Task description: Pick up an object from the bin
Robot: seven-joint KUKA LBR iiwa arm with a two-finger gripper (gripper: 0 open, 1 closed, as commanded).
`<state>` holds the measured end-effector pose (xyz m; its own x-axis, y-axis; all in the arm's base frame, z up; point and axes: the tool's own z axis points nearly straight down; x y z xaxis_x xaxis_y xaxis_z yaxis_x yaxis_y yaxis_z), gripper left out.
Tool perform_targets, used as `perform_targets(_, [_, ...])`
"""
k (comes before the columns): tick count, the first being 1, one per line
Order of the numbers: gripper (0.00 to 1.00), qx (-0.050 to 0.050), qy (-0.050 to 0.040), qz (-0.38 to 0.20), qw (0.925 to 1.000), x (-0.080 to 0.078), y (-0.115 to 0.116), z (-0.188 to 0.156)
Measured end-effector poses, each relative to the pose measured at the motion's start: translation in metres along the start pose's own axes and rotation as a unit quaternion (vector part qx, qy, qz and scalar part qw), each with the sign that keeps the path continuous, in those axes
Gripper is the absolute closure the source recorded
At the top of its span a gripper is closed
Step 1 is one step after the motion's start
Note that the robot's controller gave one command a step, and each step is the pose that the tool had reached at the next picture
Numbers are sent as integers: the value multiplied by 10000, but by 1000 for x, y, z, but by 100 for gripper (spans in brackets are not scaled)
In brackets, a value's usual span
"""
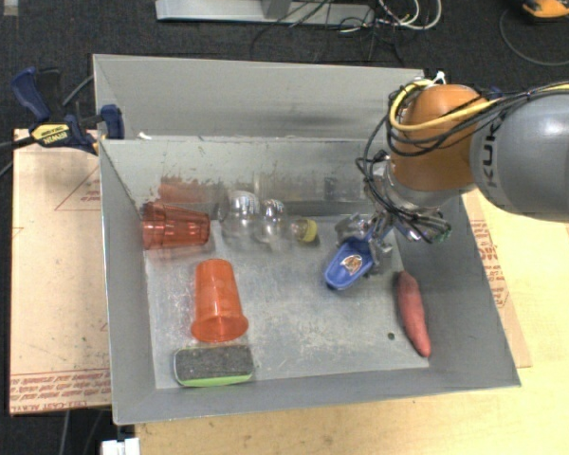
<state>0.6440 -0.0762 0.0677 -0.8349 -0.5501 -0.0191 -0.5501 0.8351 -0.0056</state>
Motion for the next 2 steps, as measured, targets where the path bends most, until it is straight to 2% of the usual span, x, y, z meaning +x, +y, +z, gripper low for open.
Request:
perform_targets(1, [100,6,-1,174,9998,14,-14,-105])
perform_targets(2, [100,19,-34,309,9995,13,-17,-45])
